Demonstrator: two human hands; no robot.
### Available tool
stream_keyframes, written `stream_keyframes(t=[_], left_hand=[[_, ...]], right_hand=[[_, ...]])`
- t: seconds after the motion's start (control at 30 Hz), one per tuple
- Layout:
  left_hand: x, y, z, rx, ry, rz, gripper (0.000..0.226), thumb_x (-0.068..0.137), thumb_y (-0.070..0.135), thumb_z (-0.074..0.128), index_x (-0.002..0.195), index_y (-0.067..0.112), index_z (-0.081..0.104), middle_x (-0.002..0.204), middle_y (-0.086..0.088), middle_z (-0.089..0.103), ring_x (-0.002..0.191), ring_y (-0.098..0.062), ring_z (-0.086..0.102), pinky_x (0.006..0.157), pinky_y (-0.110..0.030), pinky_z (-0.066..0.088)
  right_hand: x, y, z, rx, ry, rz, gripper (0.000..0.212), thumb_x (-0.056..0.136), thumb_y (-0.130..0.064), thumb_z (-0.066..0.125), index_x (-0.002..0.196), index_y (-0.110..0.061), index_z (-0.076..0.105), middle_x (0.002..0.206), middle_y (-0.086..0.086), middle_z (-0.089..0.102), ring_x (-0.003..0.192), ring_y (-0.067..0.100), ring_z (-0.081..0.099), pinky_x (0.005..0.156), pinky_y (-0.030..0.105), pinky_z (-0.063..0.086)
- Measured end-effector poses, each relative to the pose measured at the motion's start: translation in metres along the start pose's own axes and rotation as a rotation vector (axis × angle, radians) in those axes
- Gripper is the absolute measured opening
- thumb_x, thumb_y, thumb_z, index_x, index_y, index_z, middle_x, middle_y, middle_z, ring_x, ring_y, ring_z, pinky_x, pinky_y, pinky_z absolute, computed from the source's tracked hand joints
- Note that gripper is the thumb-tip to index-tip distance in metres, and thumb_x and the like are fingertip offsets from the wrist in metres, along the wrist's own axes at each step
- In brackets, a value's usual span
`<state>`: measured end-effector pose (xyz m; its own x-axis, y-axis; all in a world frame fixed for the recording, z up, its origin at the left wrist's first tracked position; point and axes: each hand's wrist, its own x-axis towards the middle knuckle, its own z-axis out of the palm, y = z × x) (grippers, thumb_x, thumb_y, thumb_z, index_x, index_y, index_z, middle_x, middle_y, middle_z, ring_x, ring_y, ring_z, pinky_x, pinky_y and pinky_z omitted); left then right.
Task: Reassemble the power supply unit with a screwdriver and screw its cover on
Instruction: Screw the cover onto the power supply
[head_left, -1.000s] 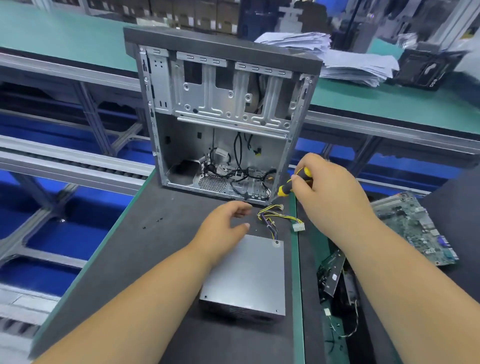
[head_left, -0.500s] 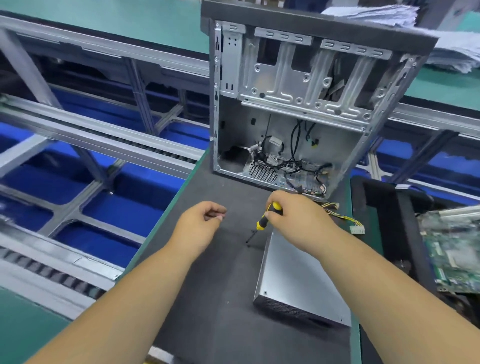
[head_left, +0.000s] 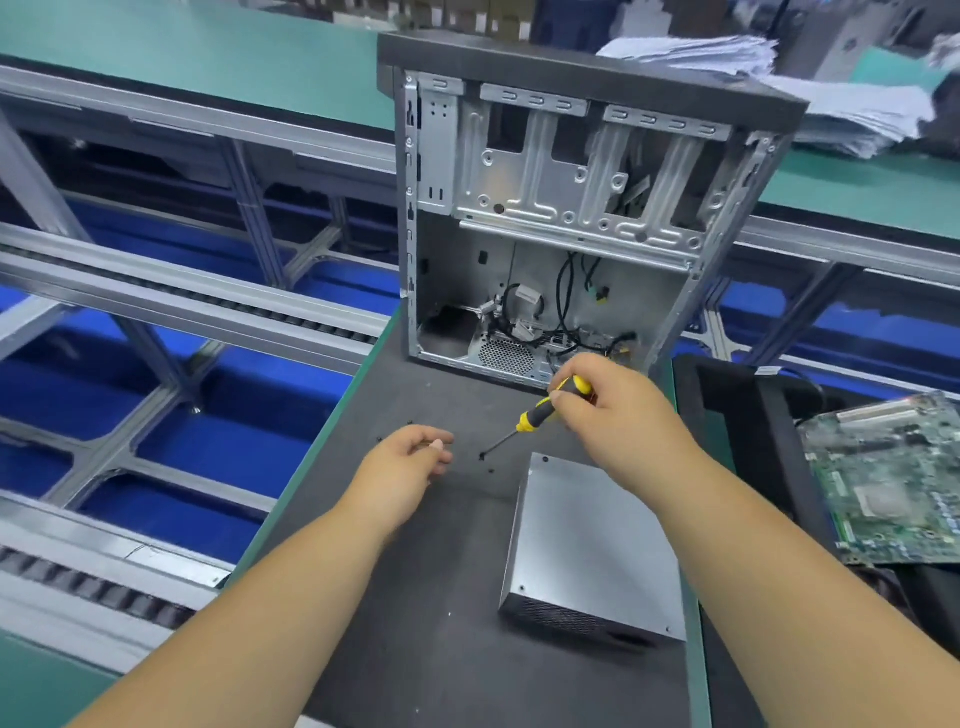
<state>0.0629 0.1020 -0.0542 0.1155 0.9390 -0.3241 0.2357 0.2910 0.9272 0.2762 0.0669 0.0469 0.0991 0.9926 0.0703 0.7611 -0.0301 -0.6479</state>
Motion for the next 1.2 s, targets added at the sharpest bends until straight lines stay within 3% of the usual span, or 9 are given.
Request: stream_keyframes(t=[0.07,0.17,0.33,0.53,0.7,0.9,1.2], left_hand=[[-0.003,0.012,0.01,-0.142,-0.034,-0.036,0.024,0.103,0.015,0.043,0.105,0.016,0.067,0.093,-0.003,0.072,0.081,-0.012,0.065,0.073,-0.023,0.051],[-0.01,0.036,0.027,-0.423,-0.15,-0.104,0.025,0.104,0.017,0.042,0.103,0.014,0.066,0.089,-0.006,0.076,0.078,-0.014,0.071,0.075,-0.027,0.055],[-0.024,0.068,0.059,-0.724,-0.282,-0.14,0.019,0.098,0.017,0.05,0.1,0.008,0.066,0.081,-0.006,0.074,0.069,-0.012,0.071,0.06,-0.023,0.057],[-0.038,0.084,0.089,-0.682,-0.306,-0.104,0.008,0.09,0.011,0.062,0.093,0.011,0.07,0.079,-0.002,0.071,0.065,-0.009,0.067,0.059,-0.021,0.056],[-0.051,0.089,0.103,-0.703,-0.32,-0.109,0.011,0.09,0.012,0.062,0.087,0.013,0.072,0.075,0.002,0.068,0.06,-0.006,0.063,0.058,-0.019,0.055],[-0.061,0.093,0.108,-0.738,-0.357,-0.149,0.009,0.073,0.023,0.072,0.075,0.015,0.075,0.069,0.003,0.063,0.056,-0.005,0.057,0.054,-0.019,0.052],[-0.062,0.084,0.079,-0.683,-0.43,-0.124,0.009,0.07,0.018,0.074,0.076,0.015,0.08,0.075,0.002,0.07,0.066,-0.005,0.067,0.061,-0.019,0.057]], right_hand=[[-0.007,-0.003,-0.019,0.156,0.082,0.018,0.012,0.09,-0.023,0.052,0.086,-0.032,0.06,0.063,-0.022,0.061,0.056,0.011,0.048,0.056,0.035,0.046],[-0.019,-0.005,-0.046,0.276,0.19,0.024,0.016,0.091,-0.022,0.054,0.083,-0.033,0.063,0.066,-0.015,0.065,0.069,0.023,0.059,0.063,0.039,0.053],[-0.04,0.006,-0.083,0.364,0.279,0.009,0.016,0.091,-0.02,0.054,0.082,-0.03,0.063,0.066,-0.003,0.064,0.055,0.006,0.052,0.043,0.013,0.039],[-0.064,0.025,-0.11,0.367,0.317,0.014,0.016,0.093,-0.019,0.054,0.083,-0.028,0.063,0.07,0.001,0.063,0.062,0.003,0.055,0.049,0.008,0.038],[-0.086,0.032,-0.12,0.492,0.374,-0.011,0.014,0.094,-0.01,0.052,0.088,-0.016,0.064,0.056,-0.015,0.059,0.053,-0.004,0.048,0.044,0.005,0.034],[-0.107,0.036,-0.116,0.565,0.46,-0.022,0.017,0.094,-0.009,0.051,0.088,-0.019,0.064,0.06,-0.016,0.062,0.058,-0.006,0.051,0.051,0.003,0.036],[-0.113,0.014,-0.091,0.546,0.474,0.042,0.018,0.094,-0.009,0.052,0.086,-0.019,0.065,0.06,-0.01,0.056,0.057,-0.002,0.049,0.051,0.006,0.036]])
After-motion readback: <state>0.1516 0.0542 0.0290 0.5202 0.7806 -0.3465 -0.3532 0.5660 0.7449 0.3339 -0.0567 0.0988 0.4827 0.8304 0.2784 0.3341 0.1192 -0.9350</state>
